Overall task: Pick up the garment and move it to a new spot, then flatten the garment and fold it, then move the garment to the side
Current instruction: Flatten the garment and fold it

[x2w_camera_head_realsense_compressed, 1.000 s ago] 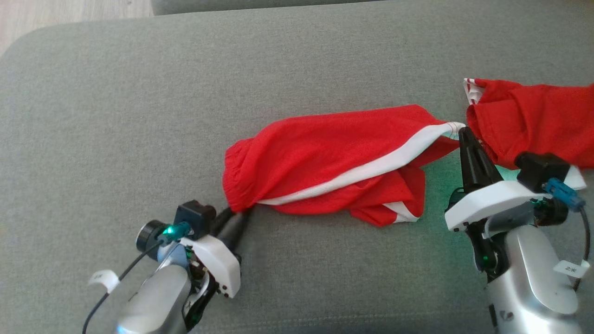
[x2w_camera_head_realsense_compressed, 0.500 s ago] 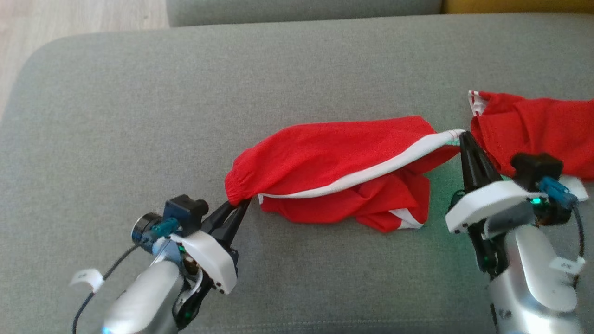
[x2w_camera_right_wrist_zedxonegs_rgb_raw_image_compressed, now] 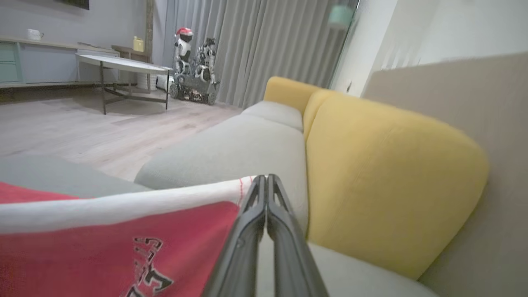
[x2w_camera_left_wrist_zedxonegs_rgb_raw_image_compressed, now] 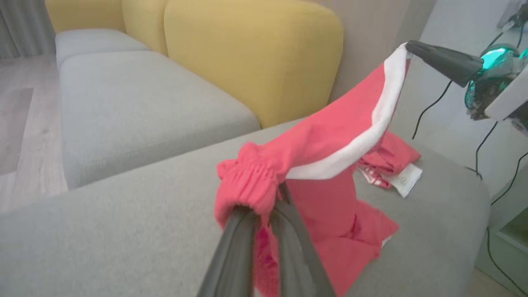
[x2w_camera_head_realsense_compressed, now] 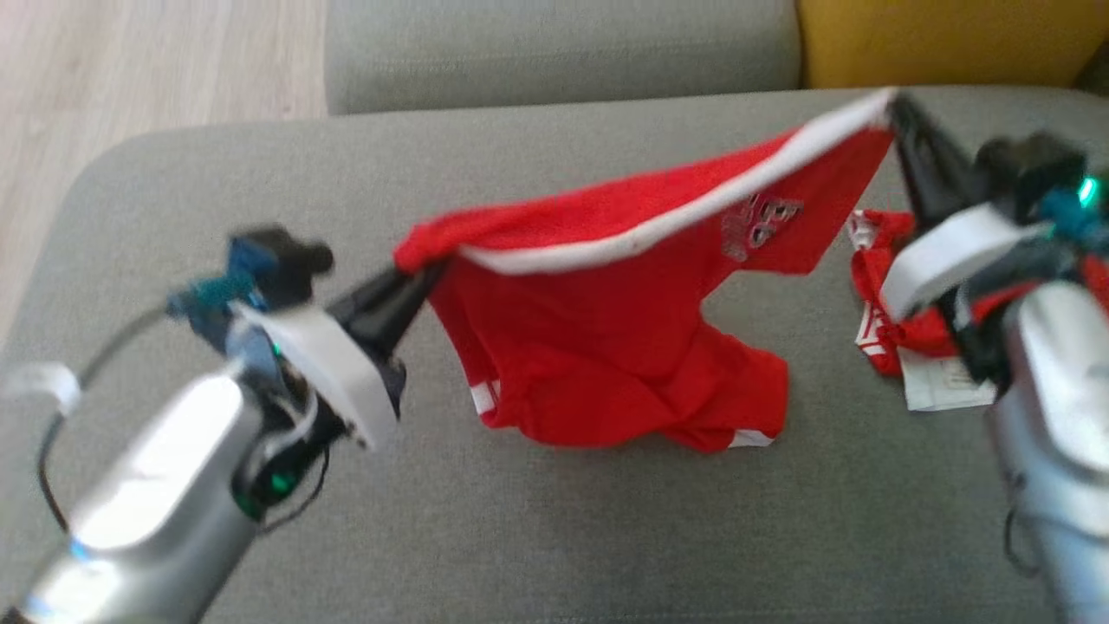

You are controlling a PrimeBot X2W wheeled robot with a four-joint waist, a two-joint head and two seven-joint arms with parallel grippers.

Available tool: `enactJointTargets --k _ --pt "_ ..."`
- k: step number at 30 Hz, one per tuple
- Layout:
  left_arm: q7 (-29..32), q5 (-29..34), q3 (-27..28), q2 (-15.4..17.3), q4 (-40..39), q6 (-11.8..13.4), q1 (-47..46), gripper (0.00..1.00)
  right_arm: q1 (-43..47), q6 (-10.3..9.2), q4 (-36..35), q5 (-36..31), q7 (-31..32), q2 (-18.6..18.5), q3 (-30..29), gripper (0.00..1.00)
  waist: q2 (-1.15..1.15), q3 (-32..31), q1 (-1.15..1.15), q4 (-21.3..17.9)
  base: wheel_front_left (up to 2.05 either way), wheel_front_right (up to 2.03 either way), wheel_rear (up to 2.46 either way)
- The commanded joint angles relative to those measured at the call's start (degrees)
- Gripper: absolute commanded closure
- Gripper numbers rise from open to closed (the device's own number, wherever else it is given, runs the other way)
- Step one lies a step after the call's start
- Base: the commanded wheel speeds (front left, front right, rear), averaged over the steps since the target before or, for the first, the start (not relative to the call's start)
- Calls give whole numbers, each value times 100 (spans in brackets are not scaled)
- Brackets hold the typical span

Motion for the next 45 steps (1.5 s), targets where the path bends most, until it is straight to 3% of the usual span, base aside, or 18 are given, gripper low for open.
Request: enactJointTargets --k 1,10,17,24,29,35,40,45 --pt "129 -128 390 230 -315 37 -460 100 -397 11 -310 31 27 -155 174 100 0 -136 0 -48 0 0 0" --pt "971 -974 1039 324 -1431 792 -628 100 -756 11 -1324 120 512 -679 303 100 0 -476 0 -154 0 0 0" --pt "1642 -1493 1343 796 -2698 1302 -181 100 -275 11 -2715 77 1507 -733 -166 100 0 -476 0 -143 0 0 0" --pt "2068 -1556 1416 1002 -2928 1354 -578 100 -513 11 -3036 228 2081 -729 -135 100 0 -42 0 -73 0 0 0" --pt "2180 -1446 1380 952 -2417 1143 -1203 100 -1181 11 -2647 336 2121 -701 176 100 0 514 0 -57 0 0 0" --pt "1972 -1140 1409 628 -931 725 -2571 100 -2810 11 -1279 350 1638 -578 758 100 0 1263 0 -39 0 0 0" --pt "1283 -543 1429 307 483 456 -3905 100 -4340 11 175 119 748 -240 734 100 0 1710 0 35 0 0 0" --pt "237 2 1466 40 1609 323 -4937 100 -5429 11 1395 -381 -359 239 145 100 0 2007 0 120 0 0 0"
